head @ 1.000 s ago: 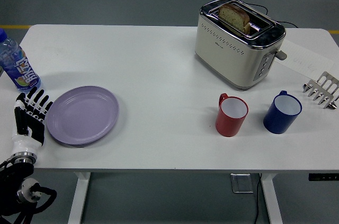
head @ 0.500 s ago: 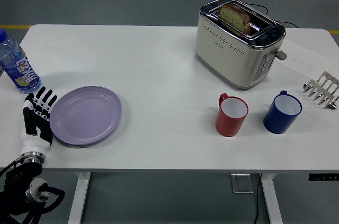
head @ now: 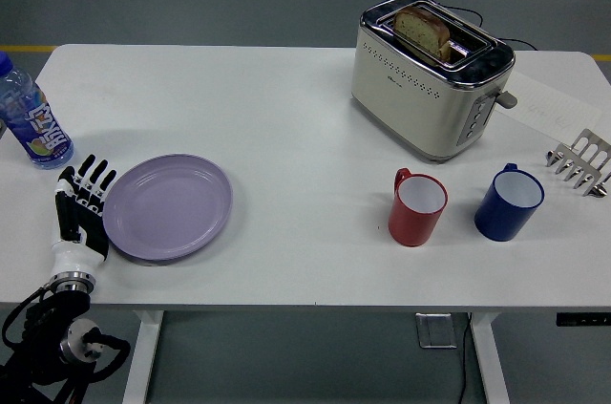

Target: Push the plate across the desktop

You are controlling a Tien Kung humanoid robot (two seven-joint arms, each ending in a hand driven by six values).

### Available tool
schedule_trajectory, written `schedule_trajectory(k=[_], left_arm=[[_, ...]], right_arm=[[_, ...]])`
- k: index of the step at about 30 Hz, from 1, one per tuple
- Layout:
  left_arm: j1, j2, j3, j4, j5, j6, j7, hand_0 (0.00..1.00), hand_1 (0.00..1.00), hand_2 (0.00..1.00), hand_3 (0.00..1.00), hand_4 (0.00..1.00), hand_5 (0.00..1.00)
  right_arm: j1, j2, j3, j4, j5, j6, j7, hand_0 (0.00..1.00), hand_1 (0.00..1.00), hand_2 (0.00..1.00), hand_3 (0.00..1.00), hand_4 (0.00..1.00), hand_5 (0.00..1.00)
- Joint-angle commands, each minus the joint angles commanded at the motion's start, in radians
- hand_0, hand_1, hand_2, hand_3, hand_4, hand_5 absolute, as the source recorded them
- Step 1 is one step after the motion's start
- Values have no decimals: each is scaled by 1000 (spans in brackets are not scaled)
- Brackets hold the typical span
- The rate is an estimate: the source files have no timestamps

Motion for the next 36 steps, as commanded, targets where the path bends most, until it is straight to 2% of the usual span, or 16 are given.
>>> schedule_trajectory(k=[4,36], left_arm=[[-4,-7,8,3,-3,1,-4,820,865,870,846,536,998],[-17,-7,107,10,-6,1,-12,817,863,864,839,529,998]], right_arm=[[1,0,0,0,-1,0,-1,590,524,608,592,355,539],[-11,0,7,2,-16,-2,-7,590,523,609,593,357,541]])
